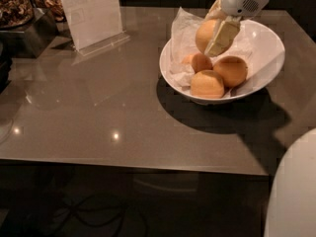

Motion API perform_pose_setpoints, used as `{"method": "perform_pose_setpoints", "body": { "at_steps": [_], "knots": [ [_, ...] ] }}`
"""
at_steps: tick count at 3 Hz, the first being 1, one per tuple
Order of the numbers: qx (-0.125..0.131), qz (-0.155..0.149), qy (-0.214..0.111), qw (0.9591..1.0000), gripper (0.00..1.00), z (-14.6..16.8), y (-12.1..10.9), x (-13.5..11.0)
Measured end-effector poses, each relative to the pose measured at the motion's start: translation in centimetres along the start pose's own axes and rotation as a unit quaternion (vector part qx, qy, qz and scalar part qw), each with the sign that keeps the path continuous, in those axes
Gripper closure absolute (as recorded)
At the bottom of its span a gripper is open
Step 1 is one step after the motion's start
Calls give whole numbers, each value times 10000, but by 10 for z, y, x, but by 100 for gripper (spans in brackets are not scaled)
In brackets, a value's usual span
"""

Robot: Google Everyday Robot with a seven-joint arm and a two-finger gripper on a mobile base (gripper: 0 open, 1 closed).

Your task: Pick orange from white bowl

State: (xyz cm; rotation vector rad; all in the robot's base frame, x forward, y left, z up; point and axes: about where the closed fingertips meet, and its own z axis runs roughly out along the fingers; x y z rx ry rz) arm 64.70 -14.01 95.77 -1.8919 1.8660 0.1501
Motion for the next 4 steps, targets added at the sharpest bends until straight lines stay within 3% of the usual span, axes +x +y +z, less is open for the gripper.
{"method": "perform_pose_setpoints", "body": {
  "at_steps": [1,2,3,4],
  "knots": [
    [-66,281,-427,9987,100,-9,7,12],
    [-318,631,-968,9928,100,-16,32,20],
    [-429,858,-1196,9882,100,-32,59,24],
    [-241,836,-1134,9897,100,-70,87,9]
  ]
}}
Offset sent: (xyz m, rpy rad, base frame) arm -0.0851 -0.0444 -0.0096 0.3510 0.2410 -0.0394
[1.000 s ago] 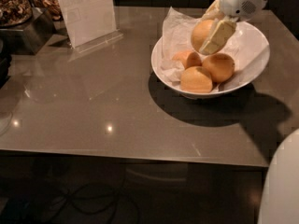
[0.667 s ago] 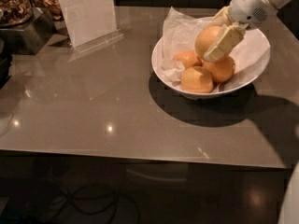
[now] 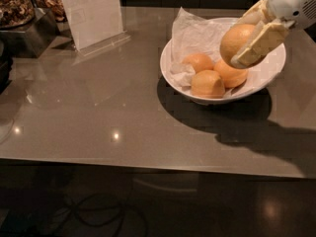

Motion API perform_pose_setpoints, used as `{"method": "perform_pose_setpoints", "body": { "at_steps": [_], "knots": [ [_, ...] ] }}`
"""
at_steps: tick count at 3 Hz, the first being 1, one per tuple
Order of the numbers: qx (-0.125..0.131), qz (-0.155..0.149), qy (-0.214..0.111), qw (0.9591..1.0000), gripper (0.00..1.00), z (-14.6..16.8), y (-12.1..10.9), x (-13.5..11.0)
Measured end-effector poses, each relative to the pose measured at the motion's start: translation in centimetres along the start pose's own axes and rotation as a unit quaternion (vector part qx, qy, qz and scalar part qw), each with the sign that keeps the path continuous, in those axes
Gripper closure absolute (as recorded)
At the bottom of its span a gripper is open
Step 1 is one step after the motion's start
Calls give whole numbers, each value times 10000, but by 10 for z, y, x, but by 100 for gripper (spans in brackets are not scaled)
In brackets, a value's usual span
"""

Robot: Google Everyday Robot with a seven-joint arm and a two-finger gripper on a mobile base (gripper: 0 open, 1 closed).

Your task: Pick orange from white bowl

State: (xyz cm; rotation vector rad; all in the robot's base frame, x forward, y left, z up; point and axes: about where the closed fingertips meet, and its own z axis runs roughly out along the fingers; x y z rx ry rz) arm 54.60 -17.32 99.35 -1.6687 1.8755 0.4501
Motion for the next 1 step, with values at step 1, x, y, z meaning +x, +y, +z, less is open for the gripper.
{"method": "perform_pose_setpoints", "body": {
  "at_steps": [1],
  "knots": [
    [46,-10,-26,10000,100,1,-3,-2]
  ]
}}
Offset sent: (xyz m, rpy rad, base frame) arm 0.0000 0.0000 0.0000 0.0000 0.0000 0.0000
